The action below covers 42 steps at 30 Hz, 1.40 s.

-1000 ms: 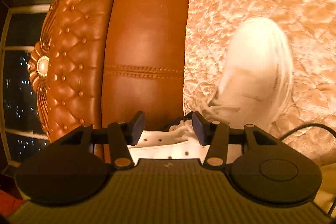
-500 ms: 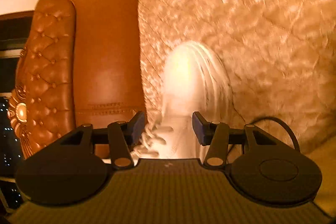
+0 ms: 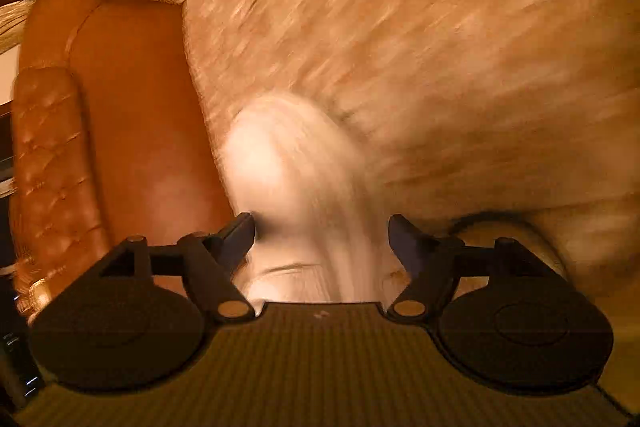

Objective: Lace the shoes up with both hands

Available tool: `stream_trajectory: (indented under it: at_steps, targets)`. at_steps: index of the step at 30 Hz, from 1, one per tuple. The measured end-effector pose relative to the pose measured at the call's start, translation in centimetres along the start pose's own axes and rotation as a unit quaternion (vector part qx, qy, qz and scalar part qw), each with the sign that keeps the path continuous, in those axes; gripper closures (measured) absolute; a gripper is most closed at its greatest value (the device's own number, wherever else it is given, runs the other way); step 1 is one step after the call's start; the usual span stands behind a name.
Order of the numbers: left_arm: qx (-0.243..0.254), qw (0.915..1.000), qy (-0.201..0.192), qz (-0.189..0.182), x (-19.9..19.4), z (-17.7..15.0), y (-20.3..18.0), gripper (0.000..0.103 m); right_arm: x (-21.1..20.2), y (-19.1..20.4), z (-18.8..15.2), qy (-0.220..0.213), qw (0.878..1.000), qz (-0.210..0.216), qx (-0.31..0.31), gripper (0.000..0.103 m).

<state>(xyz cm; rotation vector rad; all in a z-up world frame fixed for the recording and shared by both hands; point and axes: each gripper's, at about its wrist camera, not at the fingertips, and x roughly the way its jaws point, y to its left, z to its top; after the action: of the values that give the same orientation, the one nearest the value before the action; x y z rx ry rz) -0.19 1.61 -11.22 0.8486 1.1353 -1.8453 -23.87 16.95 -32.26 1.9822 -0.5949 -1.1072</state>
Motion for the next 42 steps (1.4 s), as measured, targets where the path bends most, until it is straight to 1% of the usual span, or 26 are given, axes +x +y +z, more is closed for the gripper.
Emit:
stream_trajectory:
  at_steps: [1, 3, 4, 5, 6, 8, 10, 11, 13, 15, 17, 19, 21, 22, 23, 25, 26, 28, 31, 32, 35, 38, 40, 41, 42]
  targets:
    - [0.005, 1.0, 0.0, 0.006, 0.2, 0.3, -0.3, 0.103, 0.4, 0.3, 0.0, -0.007, 1.0, 0.006, -0.004, 0.0]
    - [-0.017, 0.9999, -0.001, 0.0, 0.5, 1.2, -0.2, 0.103, 1.0, 0.7, 0.0, -0.009, 1.0, 0.009, -0.013, 0.0]
    - [-0.03, 0.9995, -0.002, -0.007, 0.7, 1.7, -0.3, 0.103, 1.0, 0.8, 0.1, -0.012, 1.0, 0.017, -0.006, 0.0]
    - [-0.044, 0.999, -0.003, -0.013, 0.9, 2.2, -0.4, 0.103, 0.7, 0.7, 0.4, -0.02, 0.999, 0.032, 0.0, 0.0]
    - [-0.05, 0.9986, -0.005, -0.014, 1.1, 2.7, -1.0, 0.103, 0.4, 0.9, 0.6, -0.026, 0.998, 0.048, -0.006, 0.0]
    - [-0.055, 0.9984, -0.011, -0.012, 1.8, 4.0, -2.7, 0.103, 0.0, 3.5, 1.0, -0.04, 0.997, 0.008, -0.066, 0.0]
    - [-0.066, 0.9975, -0.023, -0.015, 2.3, 5.4, -4.2, 0.103, -0.3, 6.0, 1.5, -0.055, 0.99, -0.03, -0.124, 0.0]
    - [-0.072, 0.9969, -0.028, -0.016, 2.5, 6.1, -4.9, 0.103, -0.7, 6.5, 2.0, -0.064, 0.989, -0.032, -0.129, 0.0]
    - [-0.071, 0.9965, -0.039, -0.022, 3.0, 7.6, -6.7, 0.103, -2.0, 6.9, 3.9, -0.077, 0.99, -0.016, -0.116, 0.0]
    - [-0.053, 0.9978, -0.038, -0.011, 3.6, 8.7, -8.7, 0.103, -3.4, 8.2, 6.0, -0.085, 0.989, -0.02, -0.118, 0.0]
    - [-0.043, 0.9987, -0.027, -0.005, 4.5, 9.2, -10.0, 0.103, -3.8, 9.8, 7.4, -0.076, 0.983, -0.06, -0.155, 0.0]
    - [-0.037, 0.9991, -0.018, -0.007, 5.2, 9.0, -10.0, 0.103, -3.1, 10.4, 8.4, -0.053, 0.979, -0.113, -0.163, 0.0]
    - [-0.027, 0.9994, -0.015, -0.013, 5.5, 8.9, -9.8, 0.103, -2.4, 9.8, 8.8, -0.046, 0.978, -0.129, -0.159, 0.0]
    - [-0.017, 0.9995, -0.016, -0.02, 5.3, 8.8, -9.6, 0.102, -2.4, 9.5, 8.7, -0.043, 0.98, -0.12, -0.155, 0.0]
    - [0.001, 0.9996, -0.022, -0.018, 4.9, 8.7, -9.6, 0.101, -2.4, 9.2, 8.6, -0.04, 0.981, -0.111, -0.151, 0.0]
    - [0.053, 0.9976, -0.045, 0.001, 3.7, 8.5, -10.1, 0.101, -2.8, 8.8, 8.4, -0.038, 0.984, -0.094, -0.148, 0.0]
    - [0.072, 0.9957, -0.057, 0.008, 3.0, 8.5, -10.2, 0.101, -3.3, 8.8, 8.3, -0.042, 0.984, -0.087, -0.15, 0.0]
    - [0.088, 0.9933, -0.073, 0.01, 1.6, 8.5, -10.0, 0.101, -4.7, 9.5, 8.0, -0.072, 0.981, -0.078, -0.16, 0.0]
    - [0.112, 0.9896, -0.09, 0.012, -0.8, 8.3, -10.1, 0.101, -7.9, 11.0, 6.8, -0.129, 0.969, -0.053, -0.204, 0.0]
    - [0.128, 0.9873, -0.094, 0.009, -1.6, 8.2, -10.5, 0.101, -8.8, 11.7, 6.1, -0.134, 0.965, -0.038, -0.221, 0.0]
    - [0.18, 0.9779, -0.106, 0.003, -4.1, 7.9, -12.1, 0.101, -10.2, 14.5, 3.9, -0.135, 0.948, -0.003, -0.287, 0.0]
    - [0.216, 0.9689, -0.121, 0.0, -6.0, 7.5, -13.8, 0.101, -10.5, 17.6, 2.4, -0.131, 0.931, 0.019, -0.339, 0.0]
    - [0.237, 0.9626, -0.131, -0.002, -7.1, 7.2, -14.9, 0.101, -9.4, 19.1, 0.9, -0.113, 0.921, 0.027, -0.372, 0.0]
    - [0.248, 0.9593, -0.136, -0.003, -7.7, 7.0, -15.5, 0.101, -8.7, 19.7, 0.2, -0.111, 0.916, 0.022, -0.385, 0.009]
    - [0.258, 0.9558, -0.14, -0.004, -8.2, 6.9, -16.0, 0.101, -8.2, 20.2, -0.3, -0.112, 0.913, 0.018, -0.392, 0.022]
